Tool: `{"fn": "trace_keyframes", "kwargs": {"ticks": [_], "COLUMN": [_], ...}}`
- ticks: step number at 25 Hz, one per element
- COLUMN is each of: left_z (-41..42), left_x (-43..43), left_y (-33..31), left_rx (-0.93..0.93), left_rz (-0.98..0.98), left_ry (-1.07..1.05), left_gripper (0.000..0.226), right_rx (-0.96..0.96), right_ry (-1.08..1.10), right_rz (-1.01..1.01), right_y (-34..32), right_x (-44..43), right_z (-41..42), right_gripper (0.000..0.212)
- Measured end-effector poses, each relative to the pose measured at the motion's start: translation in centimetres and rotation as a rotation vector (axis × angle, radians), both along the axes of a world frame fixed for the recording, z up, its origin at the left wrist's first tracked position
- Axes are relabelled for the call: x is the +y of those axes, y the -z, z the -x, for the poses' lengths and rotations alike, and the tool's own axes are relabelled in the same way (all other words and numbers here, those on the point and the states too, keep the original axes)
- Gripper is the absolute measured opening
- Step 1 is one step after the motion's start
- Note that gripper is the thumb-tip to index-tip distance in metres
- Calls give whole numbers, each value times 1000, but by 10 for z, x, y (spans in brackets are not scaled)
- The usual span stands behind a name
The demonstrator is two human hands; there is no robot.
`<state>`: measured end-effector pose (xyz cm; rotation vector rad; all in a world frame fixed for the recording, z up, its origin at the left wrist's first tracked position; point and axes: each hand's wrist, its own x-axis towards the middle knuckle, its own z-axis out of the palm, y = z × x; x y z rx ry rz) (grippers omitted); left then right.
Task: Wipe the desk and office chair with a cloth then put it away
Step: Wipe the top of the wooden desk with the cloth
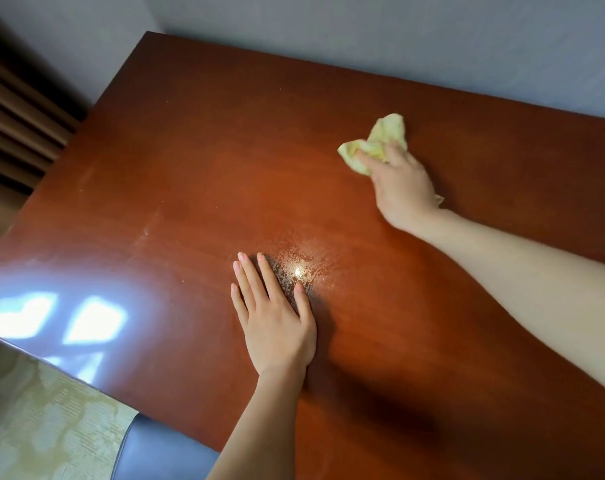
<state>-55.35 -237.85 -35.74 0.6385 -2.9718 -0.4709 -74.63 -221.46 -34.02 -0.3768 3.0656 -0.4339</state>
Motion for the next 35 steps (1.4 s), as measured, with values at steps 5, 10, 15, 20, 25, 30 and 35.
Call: {"fn": "trace_keyframes", "kwargs": {"ticks": [5,10,15,20,25,30,35], "left_z": [1,0,0,-1,0,1,1], "left_x": [-2,-3,-3,0,2,3,3], "left_y": [2,4,3,2,2,1,1], "left_rx": [13,7,16,7,0,-7,0], "left_rz": [1,-3,-11,-9,4,5,19], "left_ry": [-10,-12,-19,-19,-19,-18,-20], "left_gripper": [67,68,67,67,66,66,66], "right_rx": [-44,-39,-73,-137,-158,-168,-133], "right_ry": [-478,-850,-758,-239,17,112,99], "right_rz": [48,-8,-84,-119,-122,-85,-92], "right_y": [3,-2,-10,-15,-11,-8,-2], "right_x": [-16,34,84,140,136,83,28], "right_z": [-84,-122,-97,-36,24,83,116], "right_gripper": [43,39,42,45,47,47,47]}}
